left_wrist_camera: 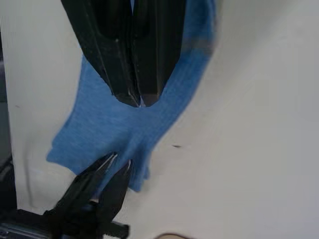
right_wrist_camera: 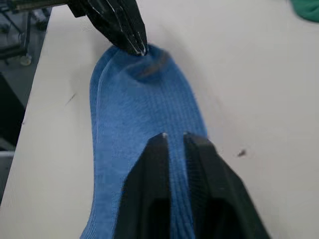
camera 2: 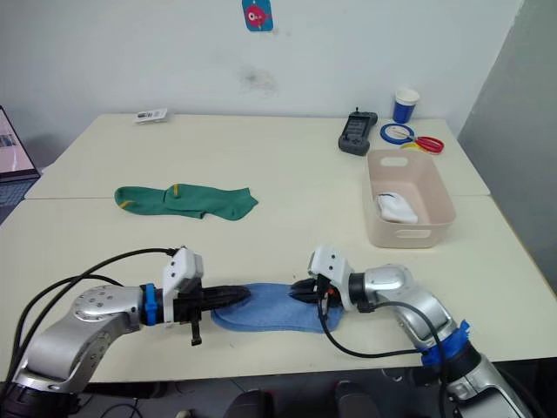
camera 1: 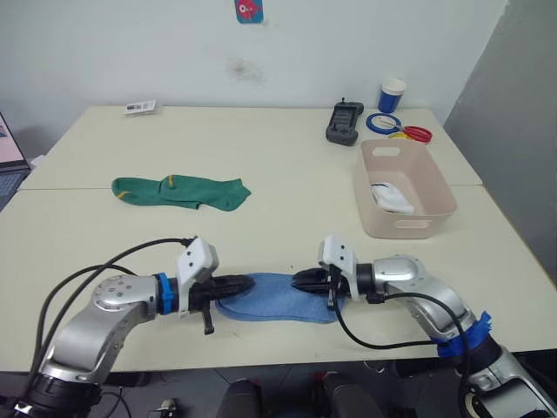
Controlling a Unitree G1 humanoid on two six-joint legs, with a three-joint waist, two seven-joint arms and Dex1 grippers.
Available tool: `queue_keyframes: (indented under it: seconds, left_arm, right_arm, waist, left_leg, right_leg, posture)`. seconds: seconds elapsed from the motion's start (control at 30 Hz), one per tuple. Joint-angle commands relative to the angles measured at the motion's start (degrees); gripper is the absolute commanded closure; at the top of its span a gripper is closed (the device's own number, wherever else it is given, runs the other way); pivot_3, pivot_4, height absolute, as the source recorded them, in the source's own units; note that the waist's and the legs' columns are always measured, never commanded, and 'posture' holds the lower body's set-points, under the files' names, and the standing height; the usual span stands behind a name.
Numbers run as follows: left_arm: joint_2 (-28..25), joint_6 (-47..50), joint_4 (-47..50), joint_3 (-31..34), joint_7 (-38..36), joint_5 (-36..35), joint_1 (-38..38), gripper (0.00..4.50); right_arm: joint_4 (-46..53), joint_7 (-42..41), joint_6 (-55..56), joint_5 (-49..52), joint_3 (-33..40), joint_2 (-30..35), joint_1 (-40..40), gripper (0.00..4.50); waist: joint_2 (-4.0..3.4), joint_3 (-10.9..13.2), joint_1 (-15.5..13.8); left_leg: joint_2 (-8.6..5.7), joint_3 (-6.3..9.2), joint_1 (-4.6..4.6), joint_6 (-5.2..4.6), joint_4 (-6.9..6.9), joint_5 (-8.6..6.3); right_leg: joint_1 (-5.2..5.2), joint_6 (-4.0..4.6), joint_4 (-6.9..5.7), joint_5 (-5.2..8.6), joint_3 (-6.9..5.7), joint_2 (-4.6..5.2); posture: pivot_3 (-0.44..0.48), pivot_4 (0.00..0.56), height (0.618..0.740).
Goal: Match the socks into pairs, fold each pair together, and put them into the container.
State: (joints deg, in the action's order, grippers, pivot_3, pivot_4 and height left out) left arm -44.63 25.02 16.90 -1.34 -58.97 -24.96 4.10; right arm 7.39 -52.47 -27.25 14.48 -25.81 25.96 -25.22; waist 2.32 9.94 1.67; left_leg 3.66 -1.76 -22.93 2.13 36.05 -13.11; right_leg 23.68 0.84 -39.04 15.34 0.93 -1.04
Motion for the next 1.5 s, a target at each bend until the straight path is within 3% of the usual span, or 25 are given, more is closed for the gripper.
queue_keyframes:
  seconds: [0.03, 0.27, 0.47, 0.63, 0.77, 1.1, 1.37, 1.5]
  left_arm:
    - [-0.18, -3.78, -2.42, -3.22, 0.62, 5.56, 0.61, 4.5]
    - [-2.65, -4.63, -6.01, -0.53, 1.12, 7.59, -3.93, 4.5]
    - [-0.6, -0.45, -4.99, 5.19, 1.2, 0.3, -5.75, 4.5]
    - [-0.36, 0.33, -1.08, 5.49, -0.34, -2.54, -4.91, 4.5]
    - [-0.83, -0.29, 0.4, 3.56, -1.29, -1.59, -3.36, 4.5]
    - [-0.41, -4.45, -3.77, -4.9, 0.0, 8.49, -1.97, 4.5]
    - [-0.74, -4.51, -3.74, -6.54, 0.39, 11.16, -4.08, 4.5]
    - [-0.84, -5.01, -4.37, -6.42, 0.76, 11.51, -4.16, 4.5]
  right_arm:
    - [-3.0, -1.15, 4.01, -3.3, -1.76, -0.33, -0.1, 4.49]
    - [-3.59, -3.03, 6.2, -4.3, 2.01, 4.39, 4.18, 4.49]
    - [0.64, -5.64, 6.33, -1.97, 7.3, 9.81, 9.21, 4.49]
    - [8.3, -3.07, -5.7, 7.93, 14.95, 9.17, 8.95, 4.49]
    - [10.34, 1.83, -19.12, 13.5, 20.25, 9.1, 7.94, 3.59]
    - [9.6, 8.86, -34.59, 13.98, 17.21, 8.34, 6.24, 0.03]
    - [11.02, 7.49, -45.53, 21.24, 14.82, 3.24, 3.56, 0.03]
    - [9.66, 8.83, -50.74, 24.71, 17.96, 0.49, 2.44, 0.92]
  waist:
    - [0.0, 0.0, 0.01]
    - [-0.02, -0.02, -0.02]
    - [-0.04, -0.07, -0.01]
    - [-0.04, -0.05, 0.08]
    - [-0.03, -0.06, 0.04]
    - [0.0, -0.09, 0.27]
    - [-0.08, -0.32, 0.28]
    - [-0.12, -0.37, 0.21]
  left_leg:
    - [0.0, 0.01, 0.04, 0.0, 0.0, 0.0]
    - [0.01, 0.02, 0.05, -0.01, -0.01, 0.0]
    - [0.01, 0.01, 0.26, -0.01, -0.01, 0.0]
    - [0.01, 0.02, 0.2, -0.01, -0.01, 0.0]
    - [0.02, 0.05, 0.2, 0.0, -0.01, 0.0]
    - [0.01, 0.03, 0.19, -0.01, -0.02, -0.01]
    - [0.04, 0.03, 0.27, -0.01, -0.06, -0.01]
    - [0.03, 0.05, 0.26, -0.02, -0.07, -0.01]
  right_leg:
    - [-0.03, 0.0, -0.01, 0.0, -0.01, 0.0]
    - [-0.06, 0.0, 0.01, 0.01, -0.04, 0.01]
    - [-0.26, 0.0, 0.02, 0.01, -0.04, 0.04]
    - [-0.23, 0.0, 0.03, 0.01, -0.04, 0.04]
    - [-0.22, 0.0, 0.01, 0.01, -0.04, 0.03]
    - [-0.18, 0.0, 0.04, 0.01, -0.01, 0.01]
    - [-0.26, 0.0, 0.04, 0.01, 0.0, 0.0]
    - [-0.27, 0.02, 0.04, 0.03, -0.02, 0.0]
  posture:
    - [0.0, 0.15, 0.74]
    - [0.0, 0.15, 0.74]
    - [0.0, 0.15, 0.74]
    - [0.0, 0.15, 0.74]
    - [0.0, 0.15, 0.74]
    - [0.0, 0.15, 0.74]
    - [0.0, 0.15, 0.74]
    - [0.0, 0.15, 0.74]
